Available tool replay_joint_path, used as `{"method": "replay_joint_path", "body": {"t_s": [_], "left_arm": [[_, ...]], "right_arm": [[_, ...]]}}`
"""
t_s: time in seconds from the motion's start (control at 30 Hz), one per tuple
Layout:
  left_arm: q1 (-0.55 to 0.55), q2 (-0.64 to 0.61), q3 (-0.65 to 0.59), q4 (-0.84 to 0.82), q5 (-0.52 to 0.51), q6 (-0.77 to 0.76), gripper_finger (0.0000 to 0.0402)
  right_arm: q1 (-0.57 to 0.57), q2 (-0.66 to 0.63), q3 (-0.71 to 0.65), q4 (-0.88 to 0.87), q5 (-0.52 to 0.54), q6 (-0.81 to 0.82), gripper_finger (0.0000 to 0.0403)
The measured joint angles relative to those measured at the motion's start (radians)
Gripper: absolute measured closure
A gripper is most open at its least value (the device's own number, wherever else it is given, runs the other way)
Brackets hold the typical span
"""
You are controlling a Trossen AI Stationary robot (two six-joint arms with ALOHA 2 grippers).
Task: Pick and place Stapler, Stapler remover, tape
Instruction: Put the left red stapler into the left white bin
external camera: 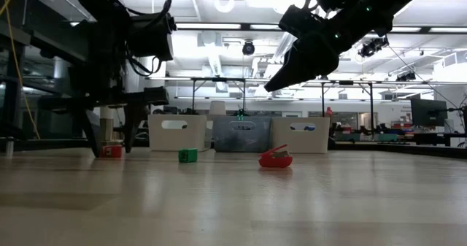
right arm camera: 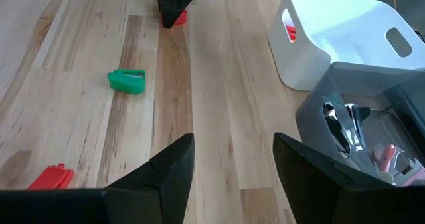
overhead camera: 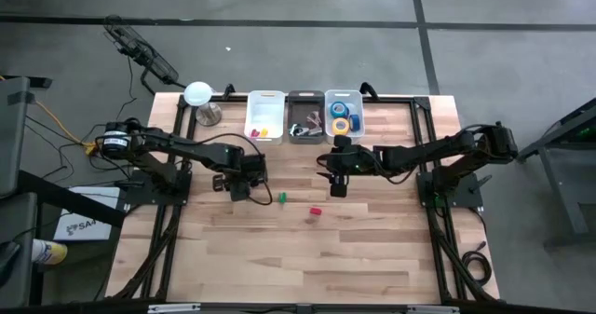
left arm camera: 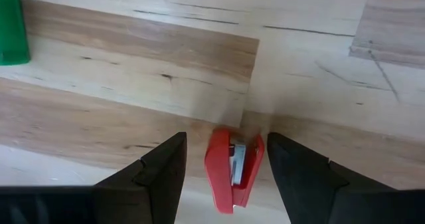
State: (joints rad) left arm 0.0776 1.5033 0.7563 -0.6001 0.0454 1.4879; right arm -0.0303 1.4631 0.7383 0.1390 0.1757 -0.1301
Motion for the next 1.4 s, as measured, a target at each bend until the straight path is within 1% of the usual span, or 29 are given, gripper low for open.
{"method": "replay_joint_path", "body": {"t_s": [0.47, 0.6, 0.83, 0.93, 1.23, 1.4], "left_arm": [[0.000, 0.000, 0.000, -0.003, -0.013, 0.007, 0.0193], [0.000, 0.000, 0.000, -0.006, -0.038, 0.007, 0.0193], [0.000, 0.000, 0.000, -0.008, -0.035, 0.000, 0.0195], [0.000, 0.000, 0.000, -0.011, -0.035, -0.009, 0.0212], [0.001, 0.000, -0.001, -0.005, -0.037, -0.030, 0.0303], [0.001, 0.000, 0.000, -0.005, -0.037, -0.037, 0.0333]], "right_arm": [[0.000, 0.000, 0.000, 0.000, 0.000, -0.001, 0.0206], [0.000, 0.000, 0.000, 0.000, 0.000, 0.000, 0.0206], [0.000, 0.000, 0.000, 0.000, 0.000, -0.001, 0.0206], [0.000, 0.000, 0.000, 0.000, 0.000, -0.001, 0.0206], [0.000, 0.000, 0.000, 0.000, 0.000, -0.001, 0.0206], [0.000, 0.000, 0.000, 0.000, 0.000, 0.001, 0.0206]]}}
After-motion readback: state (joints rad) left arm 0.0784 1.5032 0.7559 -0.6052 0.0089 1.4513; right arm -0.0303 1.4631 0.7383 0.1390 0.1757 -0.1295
